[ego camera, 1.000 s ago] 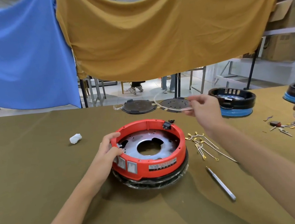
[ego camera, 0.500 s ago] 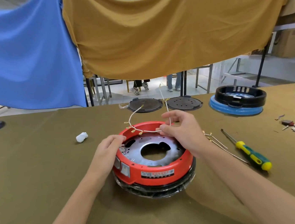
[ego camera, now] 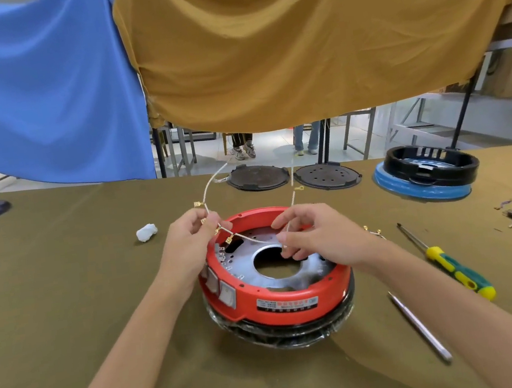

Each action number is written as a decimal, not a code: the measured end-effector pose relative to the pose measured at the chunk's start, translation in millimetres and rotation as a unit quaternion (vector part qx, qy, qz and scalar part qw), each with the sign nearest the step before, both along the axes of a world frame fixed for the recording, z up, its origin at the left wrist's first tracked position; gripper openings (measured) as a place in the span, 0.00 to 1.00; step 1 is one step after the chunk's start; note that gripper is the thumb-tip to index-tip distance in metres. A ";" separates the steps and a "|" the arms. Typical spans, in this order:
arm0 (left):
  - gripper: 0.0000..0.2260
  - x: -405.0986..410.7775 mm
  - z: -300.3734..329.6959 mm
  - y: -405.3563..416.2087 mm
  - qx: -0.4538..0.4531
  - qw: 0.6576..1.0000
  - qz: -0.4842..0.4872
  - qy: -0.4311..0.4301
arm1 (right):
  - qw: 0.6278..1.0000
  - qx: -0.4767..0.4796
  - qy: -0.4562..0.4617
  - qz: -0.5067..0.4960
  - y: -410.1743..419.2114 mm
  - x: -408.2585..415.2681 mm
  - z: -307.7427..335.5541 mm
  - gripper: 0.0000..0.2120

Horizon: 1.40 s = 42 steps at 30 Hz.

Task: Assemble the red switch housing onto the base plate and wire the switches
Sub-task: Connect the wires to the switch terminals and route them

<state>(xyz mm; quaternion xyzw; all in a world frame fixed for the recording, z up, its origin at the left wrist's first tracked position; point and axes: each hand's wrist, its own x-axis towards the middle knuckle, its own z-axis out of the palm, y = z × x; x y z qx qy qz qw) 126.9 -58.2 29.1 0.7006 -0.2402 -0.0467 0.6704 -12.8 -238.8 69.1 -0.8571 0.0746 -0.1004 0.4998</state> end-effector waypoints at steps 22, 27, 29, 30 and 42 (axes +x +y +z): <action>0.04 -9.8 -0.6 -4.3 0.048 0.984 -0.082 -0.149 | 0.954 -0.275 -0.118 0.023 22.0 62.8 29.1 0.04; 0.07 -12.0 3.7 -2.0 0.016 0.992 -0.058 -0.115 | 0.970 -0.218 -0.103 0.000 8.9 67.5 23.4 0.04; 0.09 -7.6 5.2 1.1 0.043 0.997 -0.029 -0.058 | 0.975 -0.206 -0.088 -0.015 2.9 66.3 24.9 0.04; 0.11 -4.4 5.2 3.9 0.084 0.996 -0.018 -0.028 | 0.978 -0.190 -0.082 -0.025 -0.2 65.1 26.6 0.04; 0.14 2.9 8.3 13.6 0.194 0.977 -0.085 0.038 | 0.994 0.026 0.037 -0.104 -35.4 54.0 41.1 0.11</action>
